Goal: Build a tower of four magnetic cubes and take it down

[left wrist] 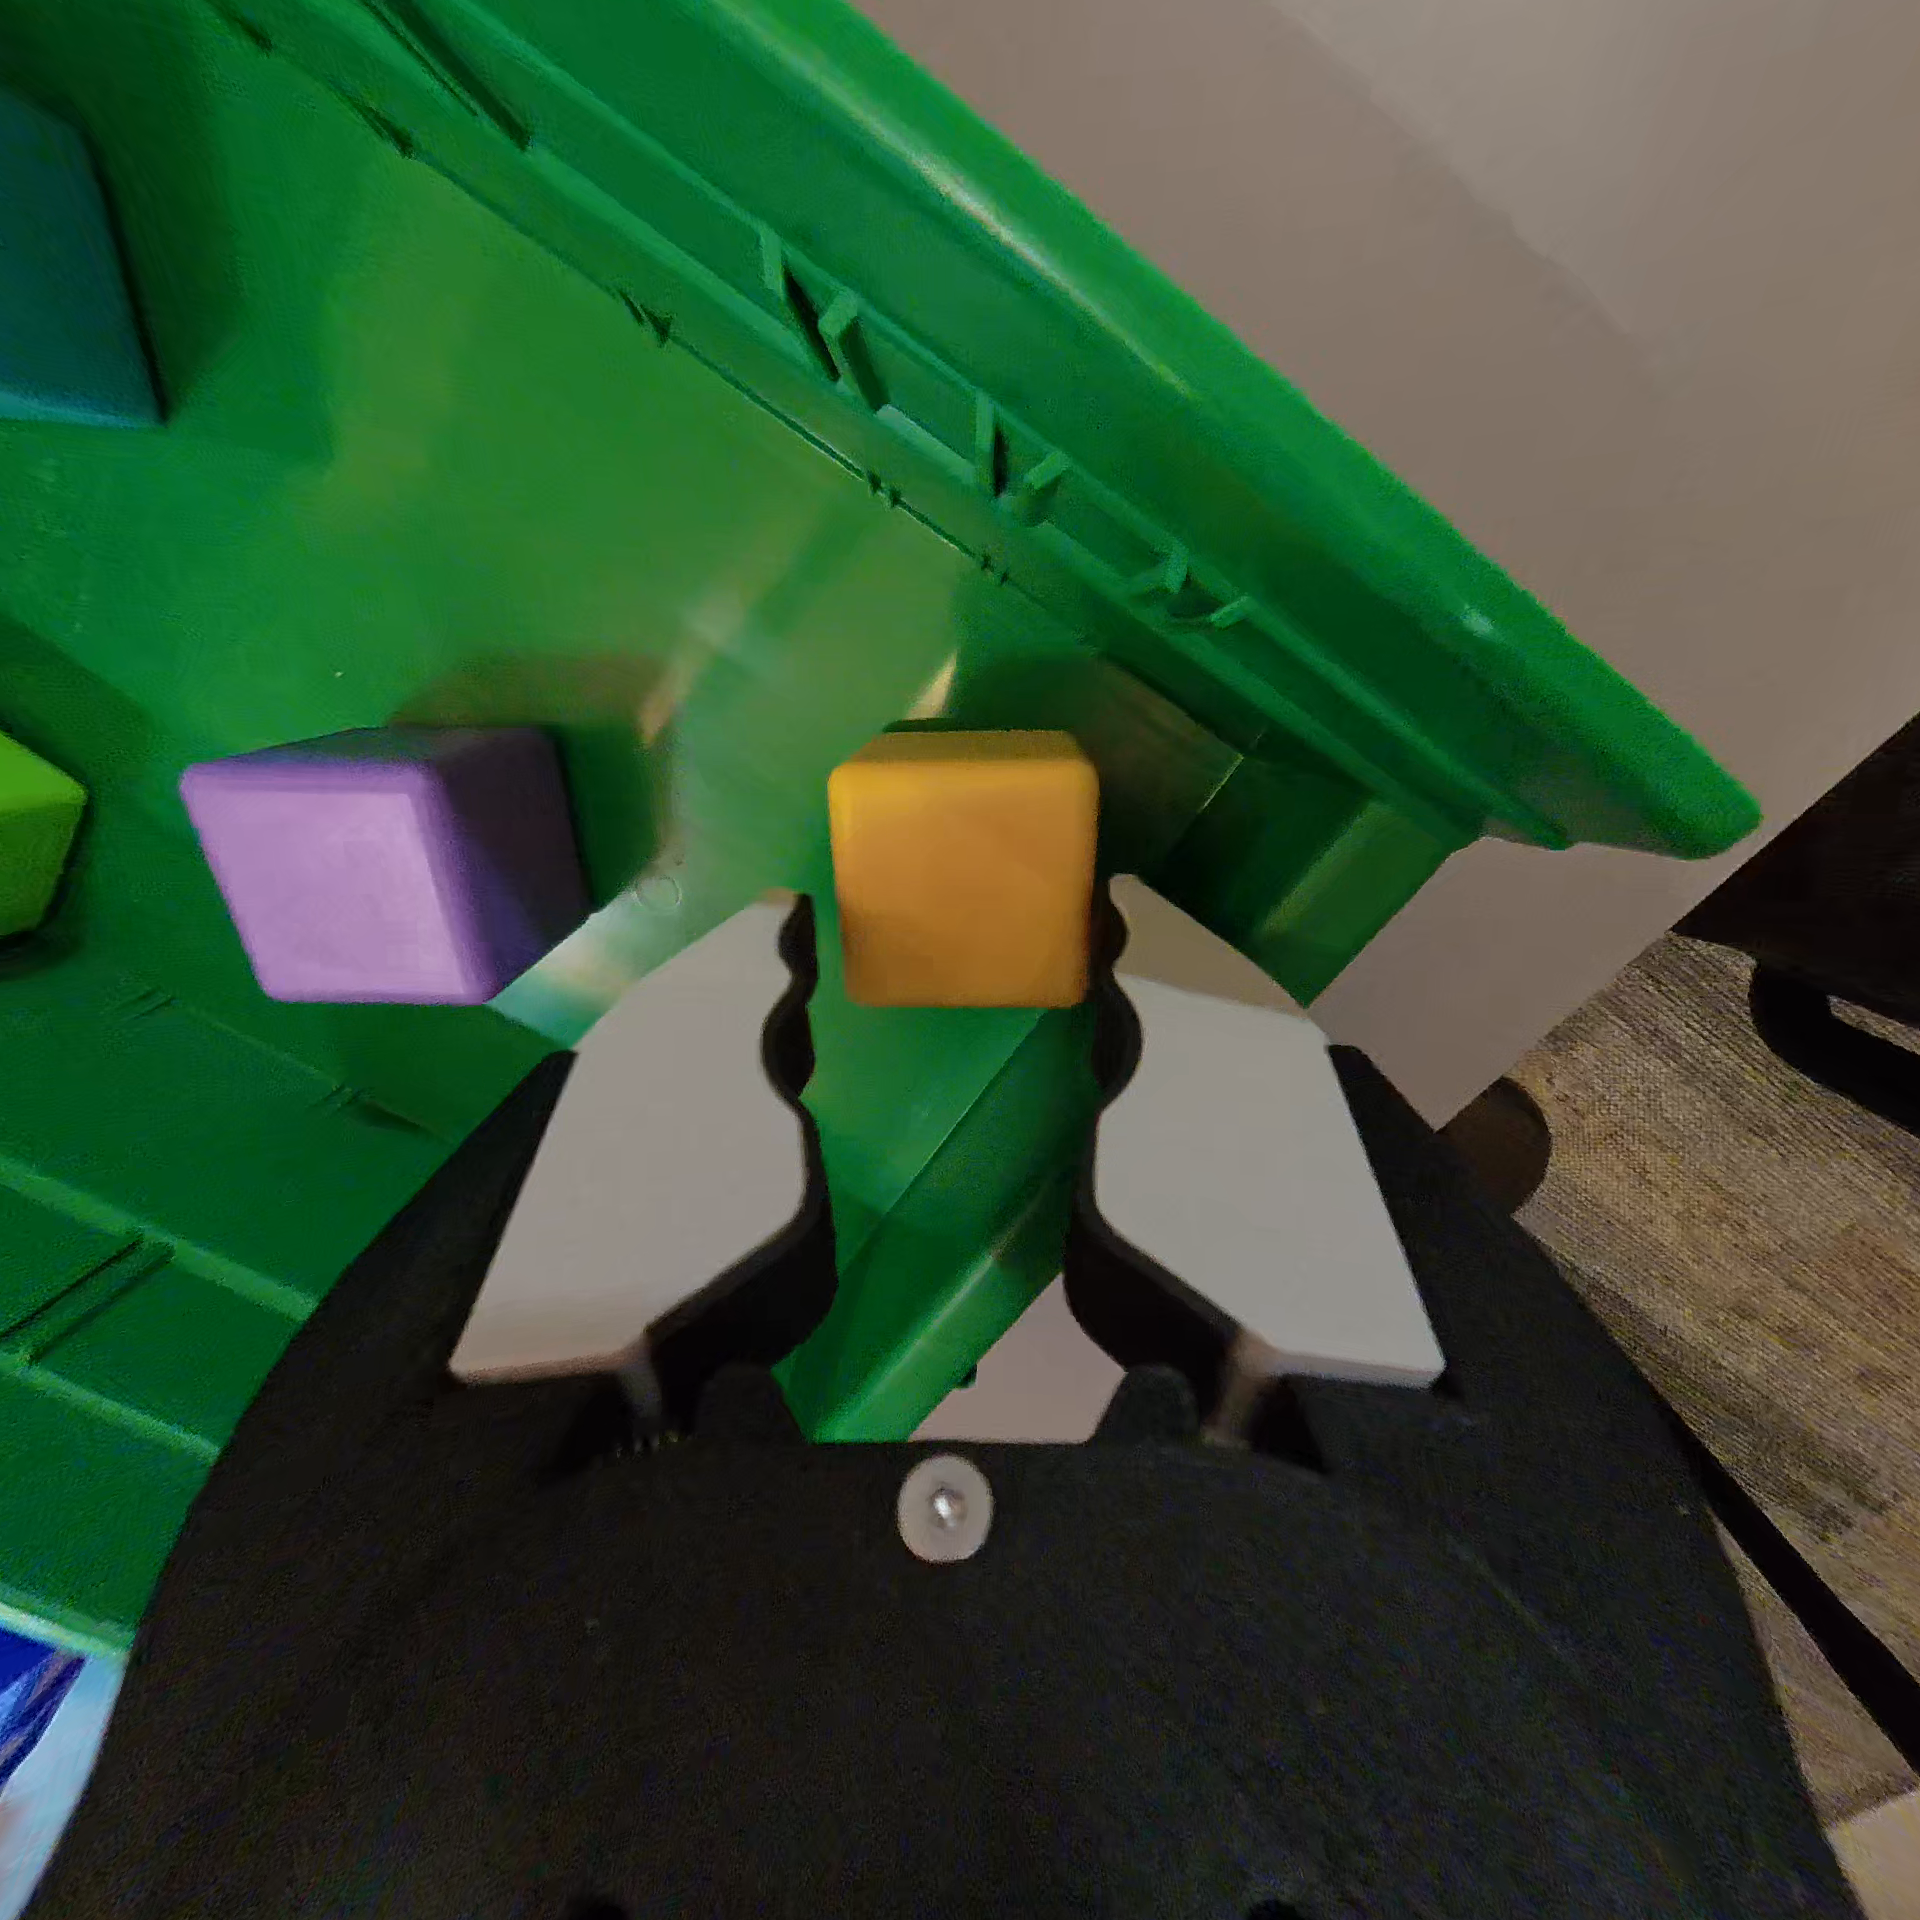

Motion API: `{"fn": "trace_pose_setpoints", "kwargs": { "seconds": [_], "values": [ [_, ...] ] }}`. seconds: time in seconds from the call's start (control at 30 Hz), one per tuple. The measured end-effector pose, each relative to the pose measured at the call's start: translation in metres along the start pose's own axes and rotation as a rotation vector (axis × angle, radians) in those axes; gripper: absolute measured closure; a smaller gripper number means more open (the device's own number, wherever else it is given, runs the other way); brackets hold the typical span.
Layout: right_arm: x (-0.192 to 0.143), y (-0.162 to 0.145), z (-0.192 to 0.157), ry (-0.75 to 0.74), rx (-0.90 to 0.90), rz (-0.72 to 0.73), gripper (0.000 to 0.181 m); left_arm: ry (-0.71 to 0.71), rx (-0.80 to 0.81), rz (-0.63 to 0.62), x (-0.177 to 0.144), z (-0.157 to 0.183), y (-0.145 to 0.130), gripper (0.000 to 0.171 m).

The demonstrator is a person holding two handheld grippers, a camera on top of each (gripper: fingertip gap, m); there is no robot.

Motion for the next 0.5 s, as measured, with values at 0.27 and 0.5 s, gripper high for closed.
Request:
{"fn": "trace_pose_setpoints", "kwargs": {
  "seconds": [0.27,0.5],
  "values": [
    [-0.004,0.007,0.001,0.016,0.033,0.031,0.15,0.018,0.032,-0.003,-0.002,0.001,0.0,0.121],
    [-0.011,0.016,-0.004,0.03,0.021,0.058,0.151,0.116,0.034,0.004,-0.027,-0.006,0.002,0.122]
  ]
}}
Point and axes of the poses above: each gripper's, where its closed fingertips meet, x out along the fingers, y out of its top, z = x × y across the jaws, the point moved 9 cm from there along -x, back along the fingers, and after that the axes turned 12 degrees about y, right-handed, at the moved point
